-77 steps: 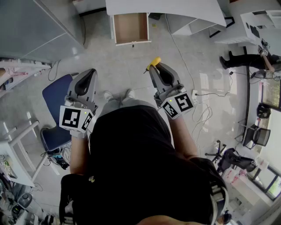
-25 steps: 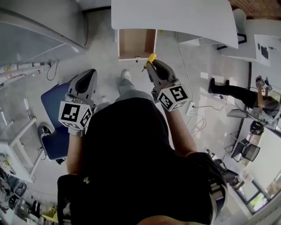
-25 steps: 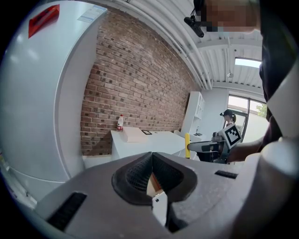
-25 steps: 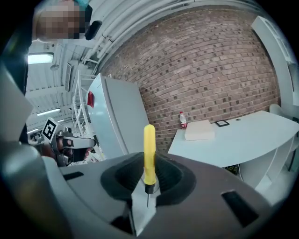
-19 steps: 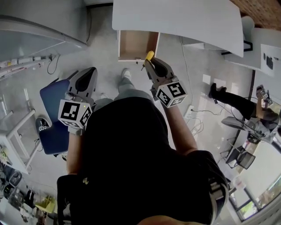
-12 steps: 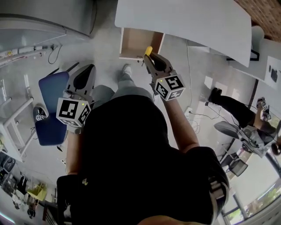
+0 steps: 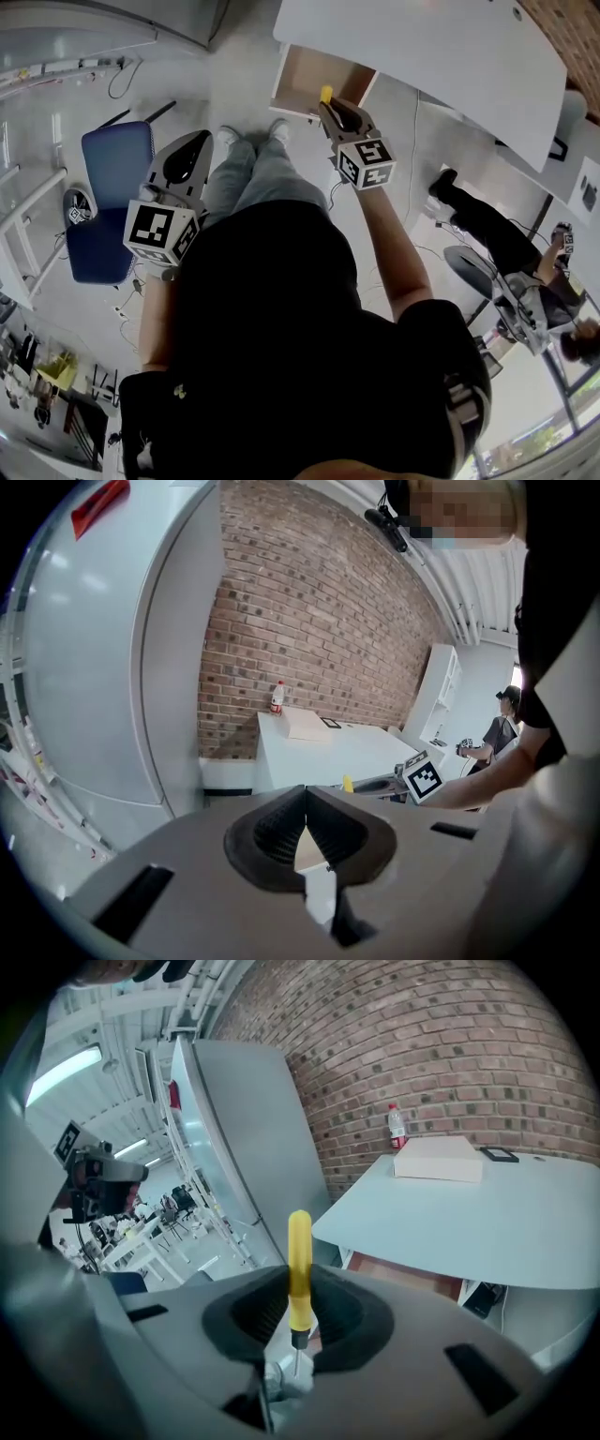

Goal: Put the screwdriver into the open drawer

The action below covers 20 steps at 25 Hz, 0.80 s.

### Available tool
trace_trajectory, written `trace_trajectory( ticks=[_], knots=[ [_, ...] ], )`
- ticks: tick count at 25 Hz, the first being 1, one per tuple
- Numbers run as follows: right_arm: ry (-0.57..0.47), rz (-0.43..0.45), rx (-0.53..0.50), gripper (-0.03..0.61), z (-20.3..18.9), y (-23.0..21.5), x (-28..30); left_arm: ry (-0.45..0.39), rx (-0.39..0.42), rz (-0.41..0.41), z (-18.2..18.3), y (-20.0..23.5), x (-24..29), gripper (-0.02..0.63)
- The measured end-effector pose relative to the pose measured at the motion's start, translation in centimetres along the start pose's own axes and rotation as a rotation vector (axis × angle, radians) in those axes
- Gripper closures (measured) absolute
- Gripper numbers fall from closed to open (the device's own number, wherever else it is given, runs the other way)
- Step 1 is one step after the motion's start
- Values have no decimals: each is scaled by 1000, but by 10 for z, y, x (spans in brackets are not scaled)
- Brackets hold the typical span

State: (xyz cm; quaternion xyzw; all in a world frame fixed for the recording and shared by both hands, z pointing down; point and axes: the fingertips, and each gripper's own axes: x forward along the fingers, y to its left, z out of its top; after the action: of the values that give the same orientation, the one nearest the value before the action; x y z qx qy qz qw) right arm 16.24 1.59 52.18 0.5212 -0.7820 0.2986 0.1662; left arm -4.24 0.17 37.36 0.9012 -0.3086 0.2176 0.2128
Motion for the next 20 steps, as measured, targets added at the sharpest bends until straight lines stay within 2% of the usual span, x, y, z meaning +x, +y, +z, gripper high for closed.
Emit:
trace_trajectory(
  ticks=[11, 20],
  knots=[
    [219, 0, -122, 500, -68, -19, 81, 62, -39, 8, -33, 36, -1, 609],
    [376, -22, -142, 500, -131, -53, 141, 109, -94, 32, -65, 56, 0, 609]
  ],
)
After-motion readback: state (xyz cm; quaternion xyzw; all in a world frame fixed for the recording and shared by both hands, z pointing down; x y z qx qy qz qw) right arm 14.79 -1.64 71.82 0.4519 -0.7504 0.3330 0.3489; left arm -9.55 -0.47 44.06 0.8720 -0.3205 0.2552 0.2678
